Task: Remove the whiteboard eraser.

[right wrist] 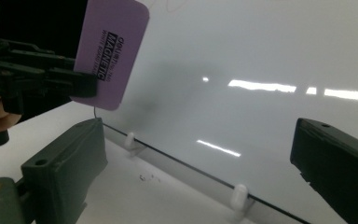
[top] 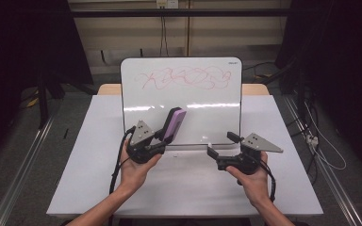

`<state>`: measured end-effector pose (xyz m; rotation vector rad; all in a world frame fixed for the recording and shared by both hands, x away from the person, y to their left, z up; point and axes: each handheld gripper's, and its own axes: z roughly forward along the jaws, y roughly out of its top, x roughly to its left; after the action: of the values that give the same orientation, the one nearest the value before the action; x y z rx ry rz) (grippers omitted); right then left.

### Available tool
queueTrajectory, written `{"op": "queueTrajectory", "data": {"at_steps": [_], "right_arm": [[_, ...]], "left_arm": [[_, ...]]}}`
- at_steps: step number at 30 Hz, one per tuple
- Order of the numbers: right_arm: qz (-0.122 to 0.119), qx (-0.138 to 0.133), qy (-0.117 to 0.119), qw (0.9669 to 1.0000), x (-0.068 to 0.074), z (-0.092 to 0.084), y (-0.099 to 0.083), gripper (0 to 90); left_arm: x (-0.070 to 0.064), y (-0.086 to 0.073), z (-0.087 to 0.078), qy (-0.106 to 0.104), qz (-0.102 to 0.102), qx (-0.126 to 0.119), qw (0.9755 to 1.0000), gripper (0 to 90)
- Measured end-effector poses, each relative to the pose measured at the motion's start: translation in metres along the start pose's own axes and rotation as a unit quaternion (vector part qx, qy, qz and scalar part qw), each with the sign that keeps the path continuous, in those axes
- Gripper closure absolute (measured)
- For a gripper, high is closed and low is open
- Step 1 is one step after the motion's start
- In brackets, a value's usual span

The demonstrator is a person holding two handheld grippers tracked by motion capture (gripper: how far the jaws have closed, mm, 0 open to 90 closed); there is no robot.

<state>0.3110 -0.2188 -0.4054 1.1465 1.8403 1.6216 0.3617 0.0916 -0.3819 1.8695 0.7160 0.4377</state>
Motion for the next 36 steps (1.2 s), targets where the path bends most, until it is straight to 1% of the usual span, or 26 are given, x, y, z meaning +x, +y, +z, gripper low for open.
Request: {"op": "queueTrajectory", "data": {"at_steps": [2, 4, 5, 6, 7, 8, 9, 11, 12, 14, 15, 16, 17, 18, 20, 21, 23, 24, 25, 26, 29, 31, 34, 35, 36], "right_arm": [[0.004, -0.005, 0.005, 1.0000, 0.003, 0.004, 0.003, 4.2], [0.006, -0.014, 0.010, 0.9998, 0.005, 0.007, 0.007, 4.4], [0.006, -0.014, 0.010, 0.9998, 0.005, 0.007, 0.007, 4.4], [0.010, -0.019, 0.012, 0.9997, 0.006, 0.008, 0.009, 5.0], [0.019, -0.031, 0.016, 0.9992, 0.006, 0.011, 0.011, 5.7], [0.023, -0.037, 0.019, 0.9989, 0.006, 0.013, 0.012, 5.8], [0.023, -0.037, 0.019, 0.9989, 0.006, 0.013, 0.012, 5.8], [0.037, -0.045, 0.020, 0.9981, 0.006, 0.020, 0.009, 6.4], [0.037, -0.045, 0.020, 0.9981, 0.006, 0.020, 0.009, 6.4], [0.047, -0.048, 0.034, 0.9972, 0.009, 0.025, 0.006, 10.3], [0.047, -0.048, 0.034, 0.9972, 0.009, 0.025, 0.006, 10.3], [0.050, -0.052, 0.037, 0.9967, 0.010, 0.026, 0.007, 10.9], [0.052, -0.063, 0.047, 0.9955, 0.013, 0.027, 0.009, 11.3], [0.052, -0.063, 0.047, 0.9955, 0.013, 0.027, 0.009, 11.3], [0.058, -0.071, 0.053, 0.9944, 0.014, 0.029, 0.011, 13.4], [0.063, -0.075, 0.058, 0.9935, 0.014, 0.031, 0.012, 14.6], [0.085, -0.087, 0.065, 0.9904, 0.013, 0.036, 0.012, 17.1], [0.085, -0.087, 0.065, 0.9904, 0.013, 0.036, 0.012, 17.1], [0.094, -0.093, 0.068, 0.9889, 0.012, 0.039, 0.011, 18.2], [0.094, -0.093, 0.068, 0.9889, 0.012, 0.039, 0.011, 18.2], [0.104, -0.093, 0.072, 0.9875, 0.012, 0.044, 0.009, 20.0], [0.109, -0.093, 0.082, 0.9863, 0.015, 0.047, 0.008, 21.7], [0.107, -0.091, 0.087, 0.9861, 0.017, 0.049, 0.008, 22.4], [0.110, -0.089, 0.088, 0.9860, 0.018, 0.049, 0.007, 22.7], [0.117, -0.090, 0.088, 0.9851, 0.018, 0.051, 0.007, 24.2]], "left_arm": [[-0.005, 0.006, 0.004, -0.008, 0.004, -0.006, 0.9999, 63.3], [-0.007, 0.008, 0.005, -0.010, 0.007, -0.007, 0.9999, 63.3], [-0.008, 0.009, 0.007, -0.012, 0.006, -0.010, 0.9999, 63.3], [-0.010, 0.010, 0.008, -0.015, 0.003, -0.011, 0.9998, 63.3], [-0.011, 0.011, 0.010, -0.016, 0.003, -0.012, 0.9998, 63.3], [-0.012, 0.011, 0.011, -0.017, 0.002, -0.012, 0.9998, 63.3], [-0.013, 0.011, 0.012, -0.018, 0.003, -0.011, 0.9998, 63.3], [-0.016, 0.009, 0.013, -0.017, 0.000, -0.010, 0.9998, 63.3], [-0.018, 0.008, 0.014, -0.018, -0.003, -0.009, 0.9998, 63.3], [-0.020, 0.007, 0.014, -0.019, -0.004, -0.010, 0.9998, 63.3], [-0.021, 0.007, 0.014, -0.020, -0.006, -0.012, 0.9997, 63.3], [-0.023, 0.007, 0.015, -0.022, -0.004, -0.011, 0.9997, 63.3], [-0.025, 0.008, 0.016, -0.025, -0.004, -0.010, 0.9996, 63.3], [-0.025, 0.008, 0.016, -0.025, -0.004, -0.010, 0.9996, 63.3], [-0.027, 0.011, 0.017, -0.027, -0.004, -0.012, 0.9995, 63.3], [-0.028, 0.011, 0.018, -0.029, -0.002, -0.013, 0.9995, 63.3], [-0.029, 0.011, 0.019, -0.033, -0.003, -0.015, 0.9993, 63.3], [-0.029, 0.010, 0.020, -0.034, -0.006, -0.015, 0.9993, 63.3], [-0.030, 0.010, 0.021, -0.034, -0.007, -0.013, 0.9993, 63.3], [-0.030, 0.009, 0.022, -0.036, -0.005, -0.011, 0.9993, 63.3], [-0.031, 0.008, 0.021, -0.036, -0.006, -0.011, 0.9993, 63.3], [-0.031, 0.007, 0.021, -0.037, -0.006, -0.010, 0.9993, 63.3], [-0.030, 0.005, 0.021, -0.035, -0.007, -0.008, 0.9993, 63.3], [-0.030, 0.005, 0.021, -0.035, -0.009, -0.008, 0.9993, 63.3], [-0.030, 0.004, 0.021, -0.035, -0.007, -0.007, 0.9993, 63.3]]}}
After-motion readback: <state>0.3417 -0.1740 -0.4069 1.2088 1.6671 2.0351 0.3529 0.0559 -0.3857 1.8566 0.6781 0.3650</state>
